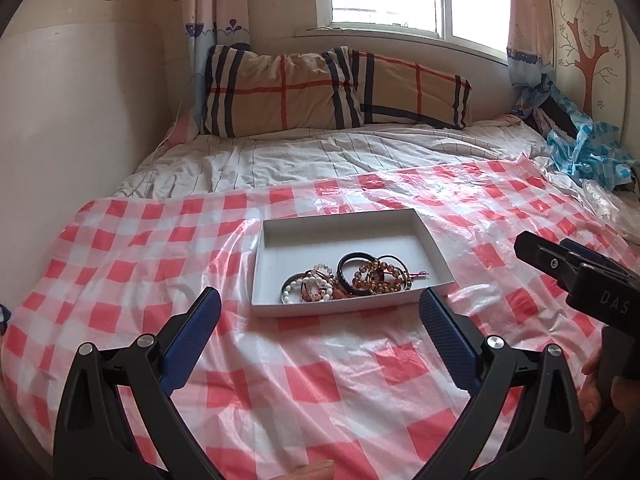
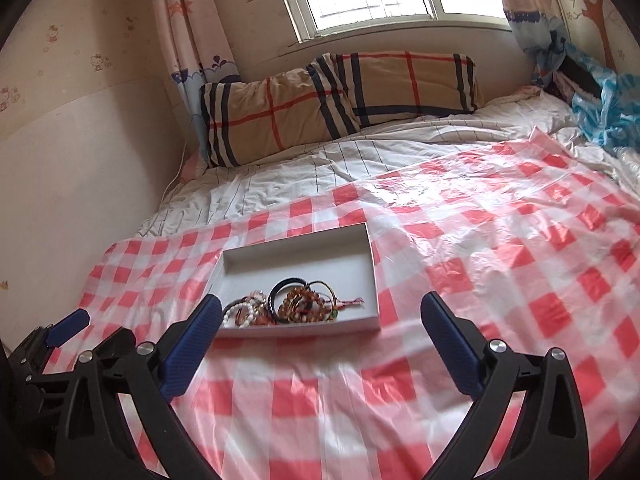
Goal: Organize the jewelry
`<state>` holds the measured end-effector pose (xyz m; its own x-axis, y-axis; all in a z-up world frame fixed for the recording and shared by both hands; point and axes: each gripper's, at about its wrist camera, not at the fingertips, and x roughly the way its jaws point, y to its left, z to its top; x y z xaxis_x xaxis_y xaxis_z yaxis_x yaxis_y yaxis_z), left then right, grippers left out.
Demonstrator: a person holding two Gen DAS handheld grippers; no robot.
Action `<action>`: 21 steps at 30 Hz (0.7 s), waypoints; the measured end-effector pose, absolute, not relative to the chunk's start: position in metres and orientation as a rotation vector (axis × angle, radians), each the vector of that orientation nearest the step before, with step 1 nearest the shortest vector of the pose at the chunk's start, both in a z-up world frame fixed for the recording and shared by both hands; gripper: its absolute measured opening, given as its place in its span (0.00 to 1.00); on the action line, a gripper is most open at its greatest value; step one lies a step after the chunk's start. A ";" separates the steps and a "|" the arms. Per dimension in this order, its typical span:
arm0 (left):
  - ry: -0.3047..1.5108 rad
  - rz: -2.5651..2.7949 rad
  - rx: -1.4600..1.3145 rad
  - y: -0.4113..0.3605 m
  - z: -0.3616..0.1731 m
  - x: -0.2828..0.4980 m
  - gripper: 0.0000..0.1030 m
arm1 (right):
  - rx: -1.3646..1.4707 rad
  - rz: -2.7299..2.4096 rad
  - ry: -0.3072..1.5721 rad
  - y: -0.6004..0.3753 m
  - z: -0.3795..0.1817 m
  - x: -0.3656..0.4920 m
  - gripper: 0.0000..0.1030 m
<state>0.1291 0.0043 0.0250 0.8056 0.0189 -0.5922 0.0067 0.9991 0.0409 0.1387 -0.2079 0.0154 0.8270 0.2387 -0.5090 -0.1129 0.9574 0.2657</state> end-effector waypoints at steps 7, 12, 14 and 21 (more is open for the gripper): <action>0.644 0.032 0.072 -0.004 0.046 0.063 0.93 | 0.168 0.208 0.569 -0.205 0.034 0.063 0.93; 0.643 0.022 0.105 -0.013 0.059 0.016 0.93 | 0.151 0.223 0.572 -0.203 0.038 0.017 0.93; 0.647 0.011 0.113 -0.015 0.062 0.000 0.93 | 0.142 0.223 0.569 -0.203 0.040 0.000 0.93; 0.647 0.016 0.116 -0.017 0.066 -0.047 0.93 | 0.114 0.225 0.584 -0.202 0.039 -0.046 0.93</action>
<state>-0.0472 -0.0168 0.0655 0.7977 0.0508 -0.6009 0.0214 0.9934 0.1125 -0.0462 -0.2020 0.0386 0.8110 0.2422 -0.5326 -0.1777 0.9693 0.1702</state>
